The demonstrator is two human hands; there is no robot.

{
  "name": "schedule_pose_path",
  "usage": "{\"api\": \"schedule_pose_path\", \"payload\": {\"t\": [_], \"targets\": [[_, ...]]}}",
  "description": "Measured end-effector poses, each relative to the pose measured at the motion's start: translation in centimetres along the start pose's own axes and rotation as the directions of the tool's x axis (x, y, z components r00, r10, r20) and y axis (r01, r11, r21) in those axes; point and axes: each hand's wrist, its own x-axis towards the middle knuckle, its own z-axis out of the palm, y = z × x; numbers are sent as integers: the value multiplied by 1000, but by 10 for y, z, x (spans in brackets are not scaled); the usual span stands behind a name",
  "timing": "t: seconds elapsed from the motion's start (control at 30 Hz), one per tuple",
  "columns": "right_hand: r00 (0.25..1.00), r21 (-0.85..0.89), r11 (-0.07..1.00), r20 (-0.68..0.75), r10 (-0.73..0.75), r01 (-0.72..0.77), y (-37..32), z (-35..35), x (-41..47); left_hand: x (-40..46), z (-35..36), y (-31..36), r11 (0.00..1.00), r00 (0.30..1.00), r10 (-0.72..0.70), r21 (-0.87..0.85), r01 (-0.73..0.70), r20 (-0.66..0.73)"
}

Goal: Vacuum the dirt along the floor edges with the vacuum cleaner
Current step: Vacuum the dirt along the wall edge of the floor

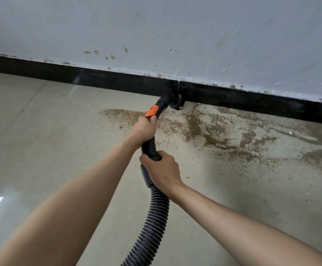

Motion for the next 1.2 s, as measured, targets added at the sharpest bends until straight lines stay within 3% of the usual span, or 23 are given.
{"api": "schedule_pose_path", "payload": {"t": [0.27,0.5,0.73,1.2], "targets": [[968,-83,995,247,-38,60,-47,88,-5,-6,-105,-74,984,960,-138,-147,104,-243],[914,-115,992,407,-1,52,-62,177,-27,-32,-177,-148,945,900,-289,-249,213,-326],[912,-145,987,411,0,66,-60,192,-30,-39,-186,-164,928,896,-322,-289,235,-305],[951,-108,993,308,-9,44,-47,141,-12,-22,-141,-115,955,949,-234,-235,182,-212]]}}
